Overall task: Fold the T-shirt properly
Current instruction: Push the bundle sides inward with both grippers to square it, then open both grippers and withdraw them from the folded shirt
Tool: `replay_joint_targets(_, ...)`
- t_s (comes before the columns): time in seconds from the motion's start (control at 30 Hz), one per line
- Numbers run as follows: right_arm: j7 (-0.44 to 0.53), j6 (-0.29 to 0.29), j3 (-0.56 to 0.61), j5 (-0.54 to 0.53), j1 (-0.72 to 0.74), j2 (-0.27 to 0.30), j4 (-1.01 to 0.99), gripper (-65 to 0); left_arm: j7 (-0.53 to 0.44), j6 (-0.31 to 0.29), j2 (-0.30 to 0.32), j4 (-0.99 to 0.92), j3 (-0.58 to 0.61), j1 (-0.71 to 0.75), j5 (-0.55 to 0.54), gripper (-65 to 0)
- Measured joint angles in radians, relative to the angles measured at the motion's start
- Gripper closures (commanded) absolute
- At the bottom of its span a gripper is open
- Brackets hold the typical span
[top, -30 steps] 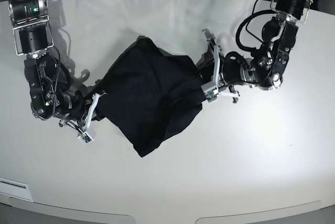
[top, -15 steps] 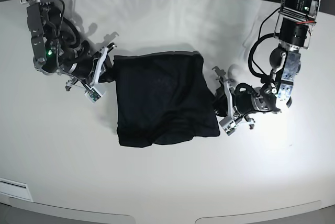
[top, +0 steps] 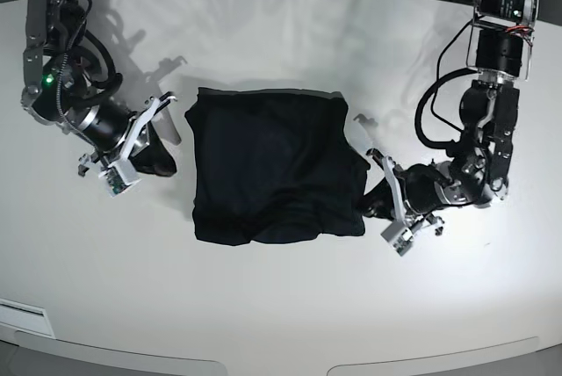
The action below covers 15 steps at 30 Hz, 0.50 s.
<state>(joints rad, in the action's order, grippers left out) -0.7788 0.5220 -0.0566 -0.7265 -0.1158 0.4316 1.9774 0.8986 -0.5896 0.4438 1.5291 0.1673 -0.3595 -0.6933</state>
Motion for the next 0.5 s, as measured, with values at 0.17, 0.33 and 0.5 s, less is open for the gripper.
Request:
replay_joint_targets(0.17, 0.117, 0.137, -0.022, -0.023, 0.005, 0.003, -0.001, 0.0, 0.047, -0.085, -0.001, 0.023, -0.135, 0.041, -0.271, 0.0)
replay_joint_targets(0.33, 0.126, 0.127, 0.133, 0.052, 0.162, 0.000, -0.142, 0.0, 0.078, -0.097, -0.004, 0.021, -0.188, 0.088, -0.298, 0.0)
replay_joint_targets(0.5, 0.138, 0.127, 0.277, 0.143, 0.338, -0.031, -0.386, 0.0, 0.068, -0.097, -0.006, 0.021, -0.188, 0.132, -0.260, 0.0)
